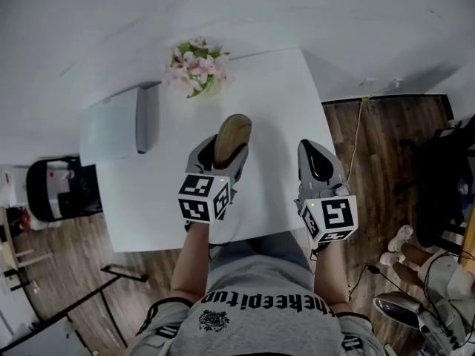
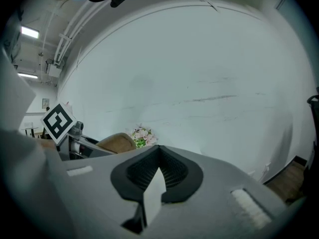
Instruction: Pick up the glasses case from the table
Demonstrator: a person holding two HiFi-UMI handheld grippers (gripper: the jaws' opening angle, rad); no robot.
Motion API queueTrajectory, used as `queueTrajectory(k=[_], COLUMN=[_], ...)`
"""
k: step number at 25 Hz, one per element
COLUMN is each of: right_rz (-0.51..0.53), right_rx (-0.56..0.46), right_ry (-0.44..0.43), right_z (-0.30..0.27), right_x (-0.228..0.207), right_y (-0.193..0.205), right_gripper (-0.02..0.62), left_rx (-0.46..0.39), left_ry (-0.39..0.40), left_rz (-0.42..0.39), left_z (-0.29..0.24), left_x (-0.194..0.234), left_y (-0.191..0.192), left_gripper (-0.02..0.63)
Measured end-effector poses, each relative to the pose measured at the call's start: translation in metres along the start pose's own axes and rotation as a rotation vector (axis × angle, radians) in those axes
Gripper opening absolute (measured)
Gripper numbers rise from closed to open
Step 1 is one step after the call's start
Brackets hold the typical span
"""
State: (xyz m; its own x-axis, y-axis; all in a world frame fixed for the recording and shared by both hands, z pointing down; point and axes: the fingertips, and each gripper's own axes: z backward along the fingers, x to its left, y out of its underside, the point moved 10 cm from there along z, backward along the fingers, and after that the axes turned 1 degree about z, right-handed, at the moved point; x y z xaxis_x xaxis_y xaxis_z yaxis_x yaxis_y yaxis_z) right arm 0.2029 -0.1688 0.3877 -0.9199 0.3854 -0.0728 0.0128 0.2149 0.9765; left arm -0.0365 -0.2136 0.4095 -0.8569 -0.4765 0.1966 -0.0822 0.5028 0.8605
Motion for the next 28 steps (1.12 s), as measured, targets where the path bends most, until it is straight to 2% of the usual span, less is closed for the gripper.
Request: queueTrajectory(k=[16, 28], right_rz=[0.062, 0.093], right_rx=[-0.086, -0.131], right_ry=[0.073, 0.124], right_z=[0.047, 0.081], right_x=[0.05, 0.082], right_y=[-0.025, -0.034], right_gripper=[0.003, 0.003], left_rx=[-0.182, -0.297], left_ry=[0.024, 0.027], left_rz=[0.029, 0.01], left_z=[0.074, 0.121], left_x=[0.004, 0.002], left_y=[-0.008, -0.008], left_gripper=[0.308, 0.308])
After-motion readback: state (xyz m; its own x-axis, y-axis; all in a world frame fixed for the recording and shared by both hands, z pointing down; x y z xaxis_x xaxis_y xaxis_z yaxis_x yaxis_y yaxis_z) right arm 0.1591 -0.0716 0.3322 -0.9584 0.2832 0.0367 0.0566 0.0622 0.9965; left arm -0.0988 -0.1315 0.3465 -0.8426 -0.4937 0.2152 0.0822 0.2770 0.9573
